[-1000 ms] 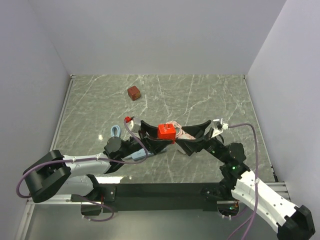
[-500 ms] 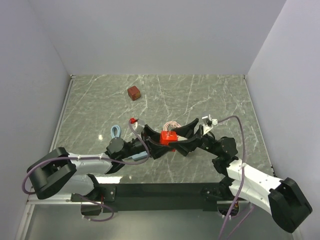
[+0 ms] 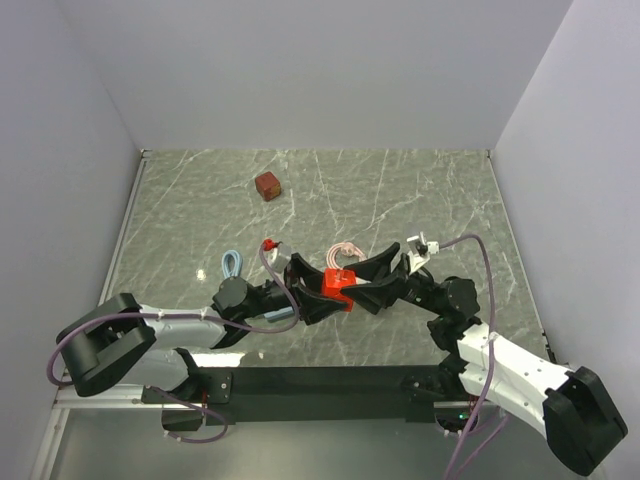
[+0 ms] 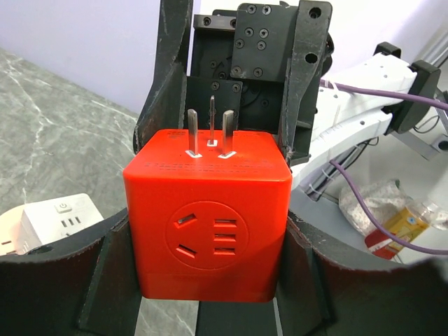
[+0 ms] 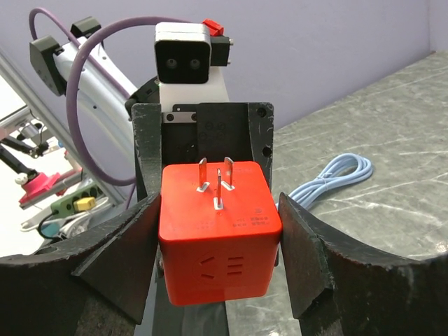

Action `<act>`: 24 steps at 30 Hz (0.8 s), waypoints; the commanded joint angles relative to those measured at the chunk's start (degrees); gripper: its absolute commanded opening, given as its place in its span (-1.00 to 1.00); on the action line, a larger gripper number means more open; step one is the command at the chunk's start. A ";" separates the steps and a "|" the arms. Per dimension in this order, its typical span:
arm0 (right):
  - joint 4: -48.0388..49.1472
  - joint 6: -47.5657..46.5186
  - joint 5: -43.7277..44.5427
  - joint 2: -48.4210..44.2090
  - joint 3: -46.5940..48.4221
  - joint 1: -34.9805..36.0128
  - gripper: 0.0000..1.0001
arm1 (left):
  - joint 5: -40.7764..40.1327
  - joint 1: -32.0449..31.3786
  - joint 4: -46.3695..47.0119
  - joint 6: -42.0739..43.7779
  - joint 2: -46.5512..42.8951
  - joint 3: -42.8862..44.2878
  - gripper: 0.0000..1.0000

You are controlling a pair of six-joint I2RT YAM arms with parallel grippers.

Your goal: Insert the plug

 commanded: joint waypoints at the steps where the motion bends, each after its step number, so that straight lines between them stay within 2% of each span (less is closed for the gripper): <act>1: 1.24 -0.90 -1.73 -2.55 -0.21 0.52 -0.09 | -0.61 0.61 21.08 0.82 -1.42 0.75 -0.99; 6: 1.14 -0.73 -1.82 -1.67 -0.47 0.61 0.09 | 0.01 0.52 22.32 0.12 -0.80 0.92 -0.99; 10: 0.71 -0.99 -1.29 -1.67 -1.09 0.61 0.50 | 0.36 0.52 21.97 0.12 -0.97 1.10 -0.99; 13: 0.18 -1.25 -0.85 -2.28 -1.62 0.61 0.64 | 0.36 0.61 21.61 0.38 -1.59 0.75 -0.99; 18: -0.17 -1.17 -0.68 -3.78 -2.23 0.61 0.76 | -0.08 0.61 20.30 1.17 -2.82 0.57 -0.99; 24: 3.33 -0.03 -1.82 -4.05 -3.11 0.61 0.77 | 0.89 0.00 22.57 -0.06 -0.80 1.19 -0.99</act>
